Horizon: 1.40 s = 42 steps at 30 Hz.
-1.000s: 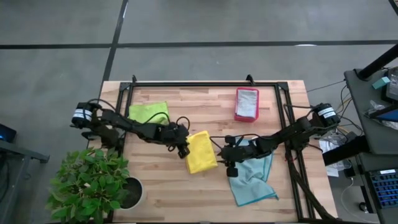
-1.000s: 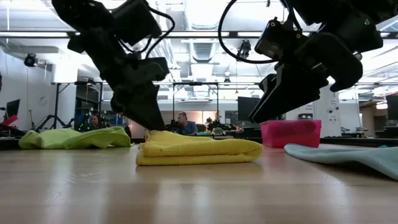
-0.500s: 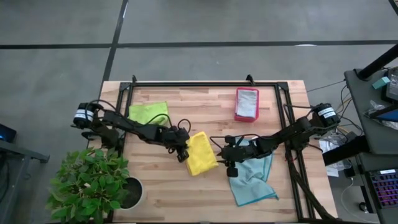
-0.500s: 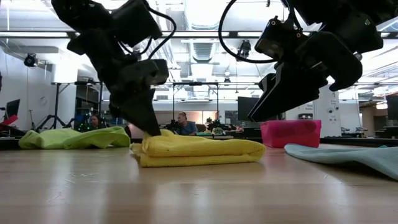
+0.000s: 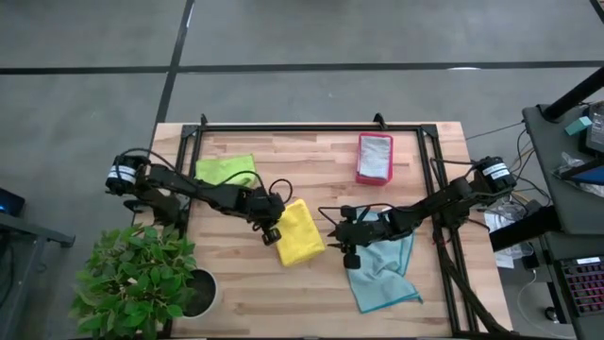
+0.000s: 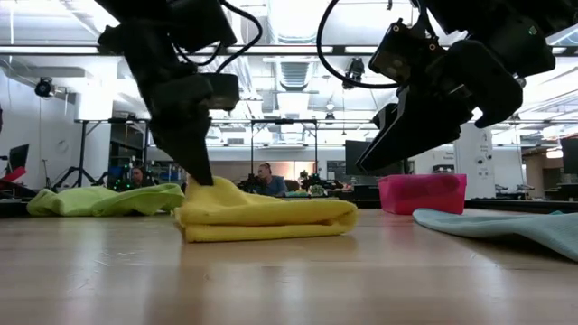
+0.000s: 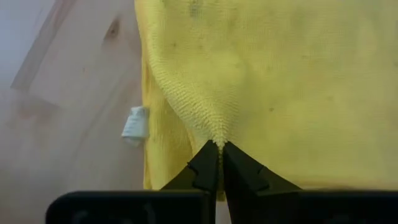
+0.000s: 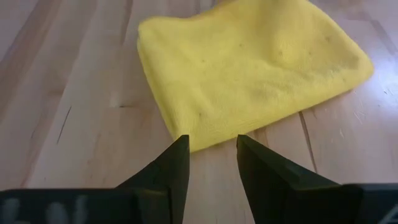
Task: Fold microfiber towels
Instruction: Fold the yellow microfiber towel
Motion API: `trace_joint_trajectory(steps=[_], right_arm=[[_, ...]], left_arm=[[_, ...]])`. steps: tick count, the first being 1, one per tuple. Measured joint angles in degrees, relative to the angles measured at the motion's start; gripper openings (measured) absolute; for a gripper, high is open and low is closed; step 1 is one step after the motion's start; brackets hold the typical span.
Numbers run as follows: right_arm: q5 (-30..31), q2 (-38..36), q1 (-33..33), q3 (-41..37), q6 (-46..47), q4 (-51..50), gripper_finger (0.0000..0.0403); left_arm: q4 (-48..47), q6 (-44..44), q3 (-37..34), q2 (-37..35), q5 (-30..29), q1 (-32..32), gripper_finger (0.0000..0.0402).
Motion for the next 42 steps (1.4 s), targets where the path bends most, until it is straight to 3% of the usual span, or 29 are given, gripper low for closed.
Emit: trace_joint_trajectory(steps=[8, 20, 26, 30, 34, 39, 42], right_arm=[[0.0, 0.0, 0.0, 0.0, -0.1, 0.5, 0.0123], [0.0, 0.0, 0.0, 0.0, -0.3, 0.7, 0.0123], [0.0, 0.0, 0.0, 0.0, -1.3, 0.8, 0.0123], [-0.1, 0.0, 0.0, -0.8, -2.7, 4.4, 0.0123], [-0.2, 3.3, 0.0, -2.8, -4.8, 17.1, 0.0118], [-0.6, 12.5, 0.0, -1.1, -7.3, 31.0, 0.0083], [-0.6, 17.4, -0.1, 1.9, -8.9, 33.1, 0.0052]], left_arm=[[-0.3, -1.0, -1.4, 0.3, -1.6, 0.0, 0.0012], [-3.6, 7.2, -0.7, 0.3, -2.5, 0.0, 0.016], [-11.7, 11.2, 3.7, 0.0, -3.0, 0.0, 0.0195], [-12.2, 11.1, 6.4, 0.0, -3.0, -0.3, 0.0193], [-5.2, 12.3, 5.7, 0.0, -2.8, -1.5, 0.017], [3.0, 11.6, 1.4, 0.3, -3.1, -1.9, 0.0111], [5.7, 9.2, -0.7, 0.3, -4.1, -1.9, 0.0069]])
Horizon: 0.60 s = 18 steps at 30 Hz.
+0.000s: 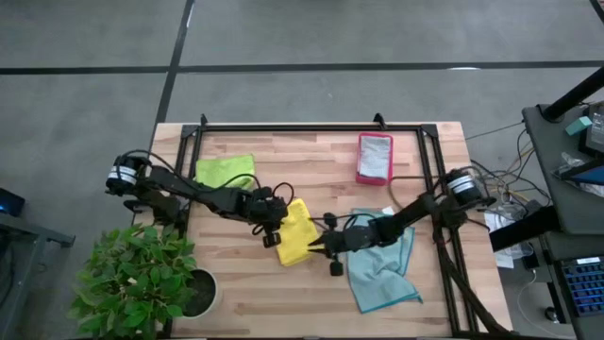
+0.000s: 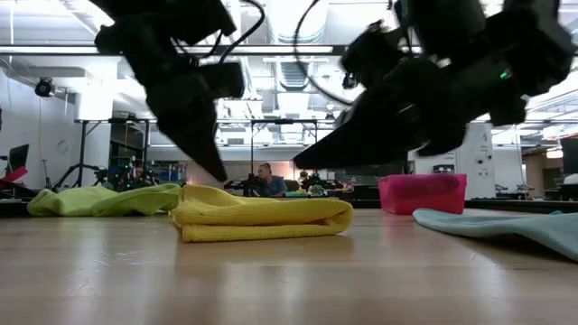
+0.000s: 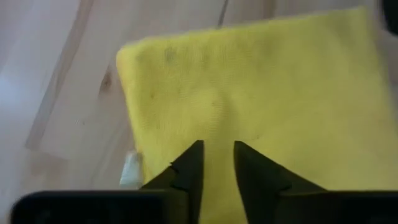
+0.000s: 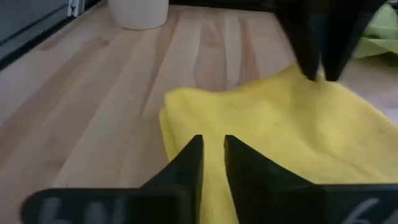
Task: Fold microfiber towels
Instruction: Fold the yellow microfiber towel
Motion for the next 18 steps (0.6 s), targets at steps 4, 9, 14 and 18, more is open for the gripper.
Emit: trace_joint_trajectory(steps=[4, 9, 14, 18], right_arm=[[-0.1, 4.9, -0.4, 3.4, -0.9, -0.2, 0.0015], [-5.2, 7.1, -1.3, 4.6, 1.5, -0.4, 0.0009], [-6.9, 7.4, -1.6, 4.3, 4.7, -4.3, 0.0009], [-7.3, 6.8, -1.6, 4.4, 6.3, -6.6, 0.0009]], left_arm=[[0.4, -1.5, -1.4, 0.3, -0.8, 0.0, 0.002], [1.2, -3.5, -3.6, 0.6, -1.3, 0.0, 0.0004], [1.1, -5.3, -5.9, 0.6, -2.0, 0.0, 0.0001], [0.8, -5.3, -7.5, 0.6, -2.7, 0.0, 0.0]])
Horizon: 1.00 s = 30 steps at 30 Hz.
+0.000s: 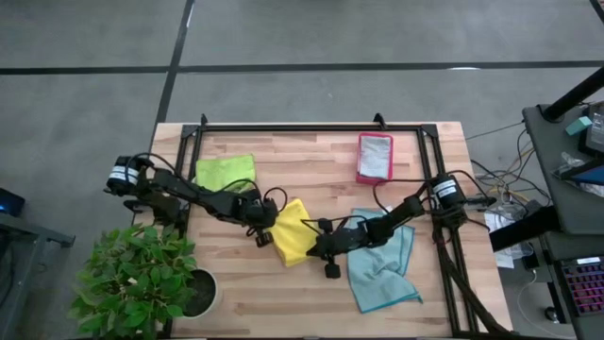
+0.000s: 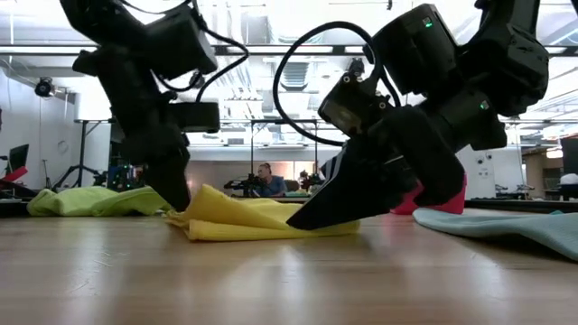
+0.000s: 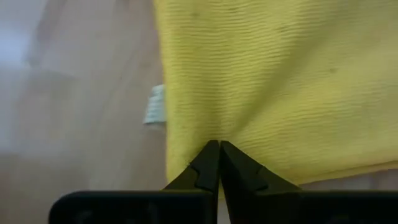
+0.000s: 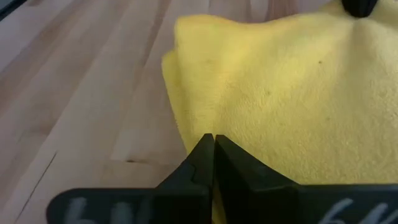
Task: Fold microfiber towels
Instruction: Fold the yellow microfiber towel
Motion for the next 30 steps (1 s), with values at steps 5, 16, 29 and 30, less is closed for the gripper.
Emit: trace_joint_trajectory(steps=[5, 16, 29, 30], right_arm=[[-0.2, 0.0, 0.0, 0.0, 1.4, -0.1, 0.0009], [-0.5, -3.1, 0.1, -0.2, 2.0, -0.7, 0.0009], [5.0, -7.8, -2.8, 0.3, 1.5, -2.5, 0.0009], [5.9, -7.8, -3.5, 0.6, 1.4, -3.0, 0.0009]], left_arm=[[-0.7, 1.2, -0.4, 0.0, -2.0, 0.1, 0.0], [-2.2, 1.4, 1.9, -4.7, -2.2, -1.0, 0.0], [16.6, 1.1, 2.2, -2.3, -2.2, -10.4, 0.0], [18.2, 1.1, 2.2, -1.2, -2.2, -11.2, 0.0]])
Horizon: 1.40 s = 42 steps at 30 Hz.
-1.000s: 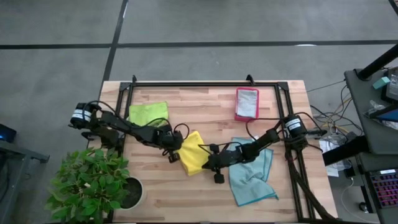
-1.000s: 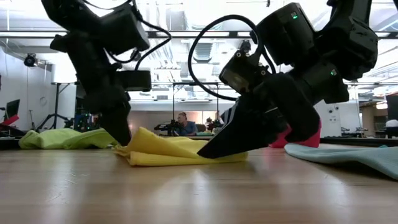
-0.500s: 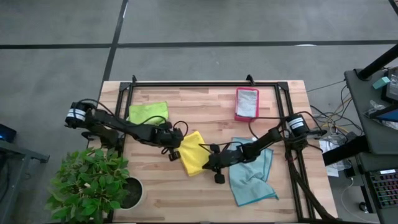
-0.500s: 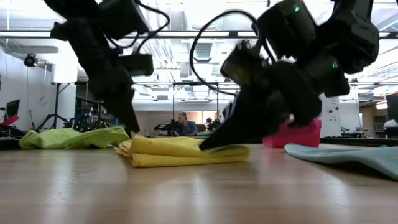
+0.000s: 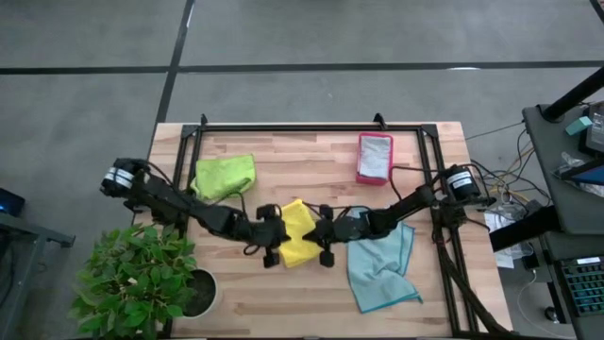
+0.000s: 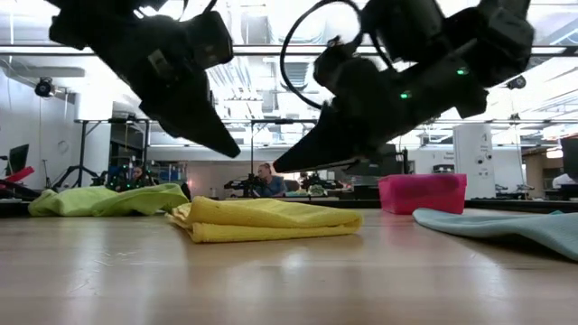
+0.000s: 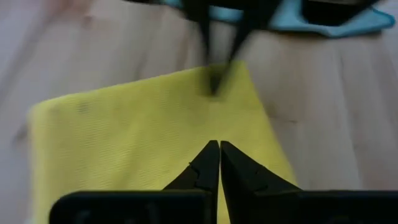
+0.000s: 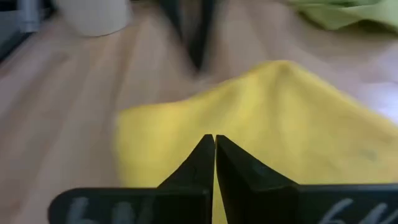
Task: Fold microfiber towels
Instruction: Fold the yellow microfiber towel
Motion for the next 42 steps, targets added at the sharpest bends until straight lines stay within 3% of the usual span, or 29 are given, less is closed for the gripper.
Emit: trace_joint_trajectory(steps=[5, 12, 26, 42], right_arm=[[3.5, 1.7, -3.8, 2.6, -0.3, -0.3, 0.0009], [3.4, 4.3, -8.2, 7.6, 0.4, -3.0, 0.0009], [3.3, 12.2, -9.8, 14.0, 1.3, -5.1, 0.0009], [4.5, 12.1, -13.5, 13.4, 1.5, -9.7, 0.0009]], left_arm=[[2.8, -0.9, -0.1, 5.2, 0.2, -3.0, 0.0], [3.9, -4.9, -0.1, 9.0, 0.4, -4.7, 0.0], [5.3, -6.5, -0.3, 11.5, 1.9, -5.9, 0.0], [5.6, -7.6, -0.5, 11.7, 2.0, -6.5, 0.0]])
